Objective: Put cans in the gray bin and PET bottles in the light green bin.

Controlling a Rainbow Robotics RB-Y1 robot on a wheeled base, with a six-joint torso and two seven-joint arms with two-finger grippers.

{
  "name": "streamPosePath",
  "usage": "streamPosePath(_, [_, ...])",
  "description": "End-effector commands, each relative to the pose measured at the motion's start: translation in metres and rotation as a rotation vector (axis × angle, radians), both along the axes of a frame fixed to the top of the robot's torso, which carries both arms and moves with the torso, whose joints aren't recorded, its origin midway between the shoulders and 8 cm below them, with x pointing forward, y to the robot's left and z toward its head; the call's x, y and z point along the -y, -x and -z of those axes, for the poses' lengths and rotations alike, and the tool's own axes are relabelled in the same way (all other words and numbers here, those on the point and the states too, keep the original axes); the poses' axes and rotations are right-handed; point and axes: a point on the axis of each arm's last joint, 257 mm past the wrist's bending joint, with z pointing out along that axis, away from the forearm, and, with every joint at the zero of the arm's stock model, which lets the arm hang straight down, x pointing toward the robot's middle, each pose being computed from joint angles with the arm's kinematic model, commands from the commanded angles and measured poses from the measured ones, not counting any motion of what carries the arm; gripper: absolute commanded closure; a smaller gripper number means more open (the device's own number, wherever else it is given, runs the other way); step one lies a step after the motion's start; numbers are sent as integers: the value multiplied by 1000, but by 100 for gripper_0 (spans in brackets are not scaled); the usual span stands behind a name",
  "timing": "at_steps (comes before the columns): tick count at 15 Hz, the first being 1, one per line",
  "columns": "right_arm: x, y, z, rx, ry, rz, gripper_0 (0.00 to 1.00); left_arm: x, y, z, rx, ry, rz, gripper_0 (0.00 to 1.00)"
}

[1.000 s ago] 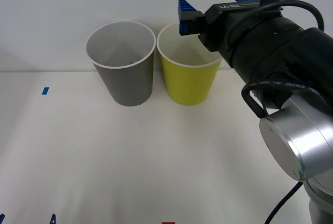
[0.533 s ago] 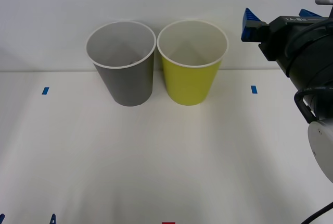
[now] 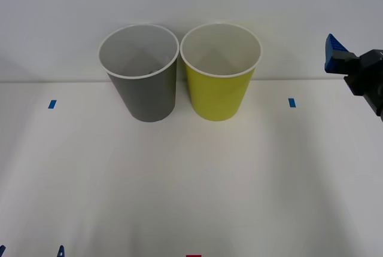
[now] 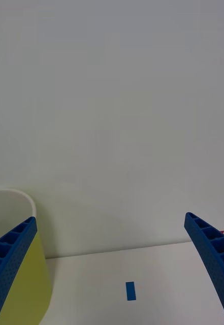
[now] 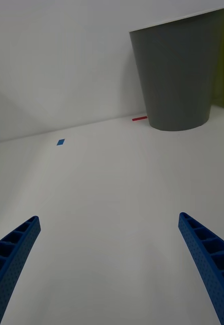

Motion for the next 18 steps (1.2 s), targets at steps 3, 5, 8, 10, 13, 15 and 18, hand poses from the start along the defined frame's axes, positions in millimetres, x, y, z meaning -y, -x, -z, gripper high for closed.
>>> streamPosePath(3, [16,27,27,44,65,-13,0,0,0,0,0,0,0,8])
streamPosePath(5, [9,38,29,108,71,-58,0,0,0,0,0,0,0,8])
streamPosePath(8, [14,33,59,203,105,-106,0,0,0,0,0,0,0,8])
streamPosePath(10, [15,31,68,205,124,-108,0,0,0,0,0,0,0,9])
streamPosePath(13, [12,34,75,197,113,-103,0,0,0,0,0,0,0,8])
streamPosePath(15, [10,35,77,198,119,-110,0,0,0,0,0,0,0,8])
streamPosePath(18, [14,50,104,234,118,-138,0,0,0,0,0,0,0,8])
